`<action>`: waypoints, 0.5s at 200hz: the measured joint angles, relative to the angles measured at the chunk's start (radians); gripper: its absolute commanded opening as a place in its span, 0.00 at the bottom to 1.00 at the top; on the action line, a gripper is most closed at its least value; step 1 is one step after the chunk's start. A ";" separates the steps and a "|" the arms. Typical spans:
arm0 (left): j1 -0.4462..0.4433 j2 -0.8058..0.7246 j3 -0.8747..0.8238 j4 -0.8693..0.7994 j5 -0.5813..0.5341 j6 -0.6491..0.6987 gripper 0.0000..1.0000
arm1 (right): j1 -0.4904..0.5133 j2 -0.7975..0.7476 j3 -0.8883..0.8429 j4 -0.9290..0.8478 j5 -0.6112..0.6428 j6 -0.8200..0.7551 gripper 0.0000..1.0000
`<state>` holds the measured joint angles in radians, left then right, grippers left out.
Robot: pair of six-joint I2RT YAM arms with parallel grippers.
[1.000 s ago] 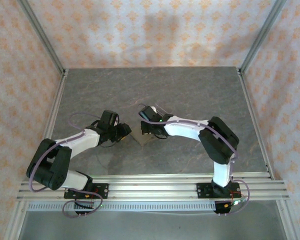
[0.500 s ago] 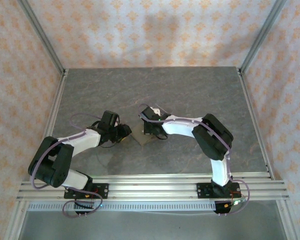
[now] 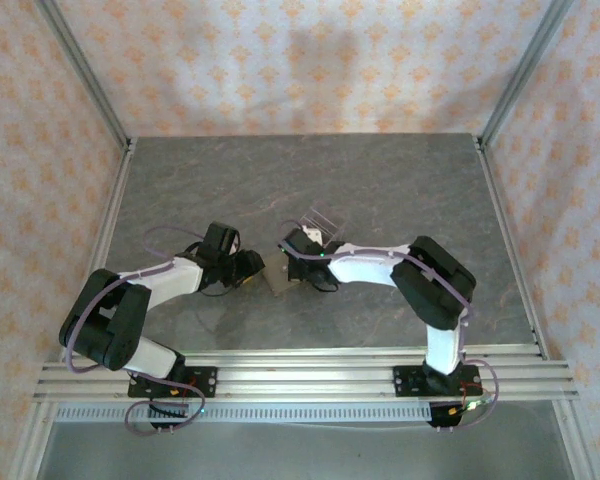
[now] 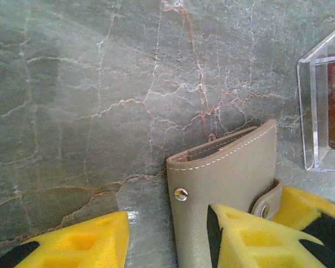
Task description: Put the credit cards into the card holder
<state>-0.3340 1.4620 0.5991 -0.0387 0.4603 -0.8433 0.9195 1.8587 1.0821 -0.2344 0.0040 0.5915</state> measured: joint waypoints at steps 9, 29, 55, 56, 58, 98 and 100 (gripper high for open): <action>0.000 0.000 0.000 -0.002 0.000 0.007 0.43 | 0.017 -0.014 -0.017 -0.001 0.000 0.008 0.00; 0.000 0.000 0.000 -0.012 0.000 0.025 0.43 | 0.055 -0.037 -0.035 -0.021 0.000 0.023 0.00; 0.000 -0.001 0.001 -0.035 -0.001 0.053 0.42 | 0.088 -0.063 -0.036 -0.065 0.026 0.029 0.13; 0.000 -0.001 0.001 -0.037 -0.001 0.054 0.42 | 0.089 -0.063 -0.036 -0.066 0.027 0.030 0.14; 0.000 -0.001 0.001 -0.039 -0.001 0.057 0.42 | 0.089 -0.068 -0.036 -0.071 0.032 0.031 0.15; 0.000 -0.005 0.045 -0.105 0.001 0.112 0.38 | 0.090 -0.130 0.005 -0.150 0.114 0.012 0.34; 0.000 -0.005 0.049 -0.108 0.002 0.114 0.38 | 0.090 -0.130 0.011 -0.152 0.114 0.011 0.34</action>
<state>-0.3340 1.4574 0.6483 -0.1463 0.4618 -0.7292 1.0092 1.7287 1.0927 -0.3862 0.1177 0.6022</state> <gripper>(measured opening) 0.401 0.314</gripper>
